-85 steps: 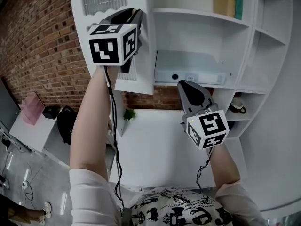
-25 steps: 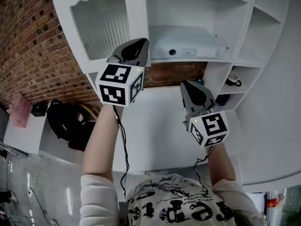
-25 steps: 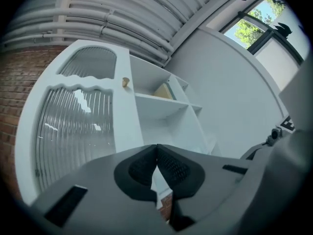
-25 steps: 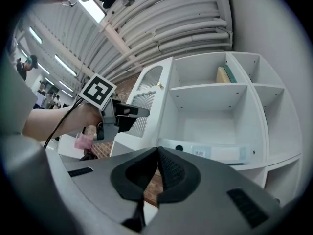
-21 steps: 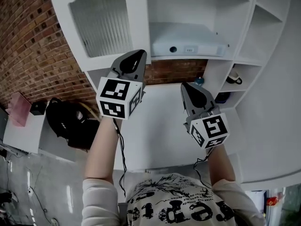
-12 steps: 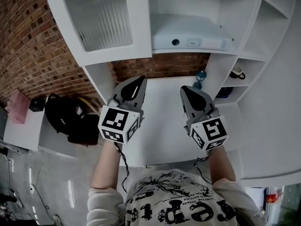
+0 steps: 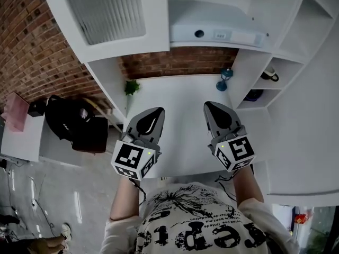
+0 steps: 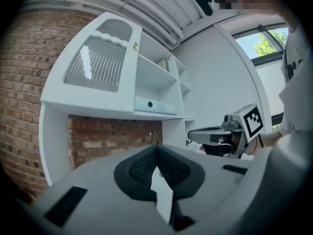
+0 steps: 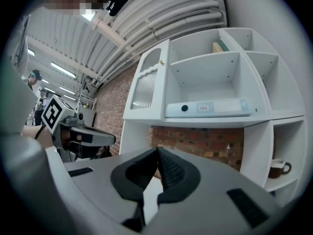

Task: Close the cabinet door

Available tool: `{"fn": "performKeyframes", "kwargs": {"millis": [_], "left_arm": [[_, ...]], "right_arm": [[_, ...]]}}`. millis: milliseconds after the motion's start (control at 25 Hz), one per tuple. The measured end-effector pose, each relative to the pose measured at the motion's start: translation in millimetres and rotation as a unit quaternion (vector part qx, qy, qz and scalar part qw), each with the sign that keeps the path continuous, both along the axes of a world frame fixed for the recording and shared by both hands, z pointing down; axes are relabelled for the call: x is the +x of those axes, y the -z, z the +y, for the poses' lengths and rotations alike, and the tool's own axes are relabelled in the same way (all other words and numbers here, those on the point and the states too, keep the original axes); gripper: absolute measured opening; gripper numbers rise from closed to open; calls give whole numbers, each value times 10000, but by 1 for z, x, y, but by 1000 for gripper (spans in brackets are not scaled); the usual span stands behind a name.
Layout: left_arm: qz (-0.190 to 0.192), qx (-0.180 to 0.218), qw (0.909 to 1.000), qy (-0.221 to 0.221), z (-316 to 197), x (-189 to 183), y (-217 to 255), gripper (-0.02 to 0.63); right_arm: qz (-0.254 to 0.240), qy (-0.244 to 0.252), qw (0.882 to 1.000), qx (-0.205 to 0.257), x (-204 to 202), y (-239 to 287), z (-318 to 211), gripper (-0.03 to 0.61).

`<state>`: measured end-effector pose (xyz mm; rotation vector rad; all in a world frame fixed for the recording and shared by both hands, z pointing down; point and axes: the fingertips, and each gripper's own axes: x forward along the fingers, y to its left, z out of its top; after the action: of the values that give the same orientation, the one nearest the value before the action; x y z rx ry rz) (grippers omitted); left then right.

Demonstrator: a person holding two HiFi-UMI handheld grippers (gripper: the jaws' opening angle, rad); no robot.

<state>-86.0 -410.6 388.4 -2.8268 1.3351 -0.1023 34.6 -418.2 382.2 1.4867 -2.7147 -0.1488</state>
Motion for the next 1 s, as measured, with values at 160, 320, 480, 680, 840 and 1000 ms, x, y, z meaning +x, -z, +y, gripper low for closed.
{"fn": "performKeyframes", "kwargs": {"millis": [160, 320, 480, 680, 840, 1000], "left_arm": [[7, -76, 10000, -22, 4, -4, -11, 14], [-33, 75, 10000, 18, 6, -5, -7, 14], [-45, 172, 9998, -28, 7, -1, -5, 14], [2, 251, 9996, -114, 9, 2, 0, 14], [55, 315, 9993, -173, 14, 4, 5, 14], [-29, 424, 9990, -158, 17, 7, 7, 14]], "right_arm": [[1, -58, 9999, -148, 4, -15, 0, 14], [25, -11, 9999, -99, 4, -14, 3, 14], [75, 4, 10000, 31, 4, -13, 7, 13], [151, 15, 9998, 104, 2, -10, 11, 12], [184, 52, 9996, 219, 0, -5, 17, 12], [153, 68, 9994, 287, 0, -5, 21, 12]]}}
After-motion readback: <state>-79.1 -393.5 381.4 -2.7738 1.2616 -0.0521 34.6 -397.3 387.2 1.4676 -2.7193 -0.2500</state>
